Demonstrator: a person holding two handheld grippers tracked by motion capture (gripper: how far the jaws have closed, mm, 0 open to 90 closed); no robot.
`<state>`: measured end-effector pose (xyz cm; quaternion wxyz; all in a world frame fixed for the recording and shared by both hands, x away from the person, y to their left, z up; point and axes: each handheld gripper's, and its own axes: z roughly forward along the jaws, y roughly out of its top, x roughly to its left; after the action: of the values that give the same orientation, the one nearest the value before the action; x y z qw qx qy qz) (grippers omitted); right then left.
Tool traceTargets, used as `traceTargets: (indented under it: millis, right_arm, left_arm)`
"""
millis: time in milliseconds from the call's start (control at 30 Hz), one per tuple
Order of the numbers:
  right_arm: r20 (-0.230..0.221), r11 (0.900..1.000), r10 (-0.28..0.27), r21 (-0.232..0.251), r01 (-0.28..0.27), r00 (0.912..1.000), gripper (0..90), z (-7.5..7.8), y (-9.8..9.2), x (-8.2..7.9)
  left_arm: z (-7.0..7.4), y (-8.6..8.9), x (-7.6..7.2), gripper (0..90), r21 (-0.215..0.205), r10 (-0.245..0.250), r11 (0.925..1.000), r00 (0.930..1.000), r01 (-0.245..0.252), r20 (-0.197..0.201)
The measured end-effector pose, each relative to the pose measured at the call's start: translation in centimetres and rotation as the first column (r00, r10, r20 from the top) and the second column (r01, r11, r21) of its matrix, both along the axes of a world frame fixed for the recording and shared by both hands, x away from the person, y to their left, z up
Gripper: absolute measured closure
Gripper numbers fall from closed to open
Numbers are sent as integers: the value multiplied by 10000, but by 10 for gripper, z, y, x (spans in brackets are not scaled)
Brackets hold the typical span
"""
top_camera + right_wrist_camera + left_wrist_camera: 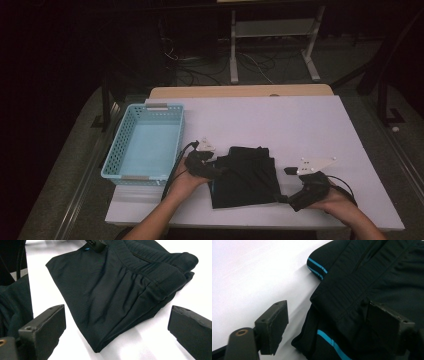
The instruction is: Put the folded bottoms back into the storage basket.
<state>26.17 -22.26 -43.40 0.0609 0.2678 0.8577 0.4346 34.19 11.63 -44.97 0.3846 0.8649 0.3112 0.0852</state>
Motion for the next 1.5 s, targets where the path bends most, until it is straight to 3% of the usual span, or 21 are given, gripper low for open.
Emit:
traceTargets:
  millis: [267, 467, 867, 1167, 1333, 1500]
  right_arm:
    - [-7, 10000, 23, -4, -23, 10000, 20, 0, 0, 0]
    - [-3, 10000, 27, 10, -27, 10000, 20, 0, 1, 0]
    - [-126, 10000, 59, -46, -60, 9999, 38, -1, 1, 0]
    - [-387, 9986, 107, -507, -127, 9992, 132, 3, 3, -10]
    - [-521, 9959, 63, -901, -109, 9986, 197, -5, 0, -20]
    - [-570, 9911, 164, -1306, -237, 9982, 302, -11, 2, -20]
  left_arm:
    - [-2, -3, -3, 276, 282, -174, 9994, 9998, 176, -77]
    - [-2, -3, -5, 361, 215, -326, 9992, 9993, 330, -172]
    - [0, -6, -6, 717, -144, -970, 9953, 9926, 962, -728]
    - [1, -6, -4, 749, -237, -893, 9959, 9908, 873, -1013]
    - [1, -6, -4, 749, -204, -884, 9960, 9905, 867, -1053]
    - [2, -7, -4, 749, -118, -900, 9959, 9909, 893, -997]
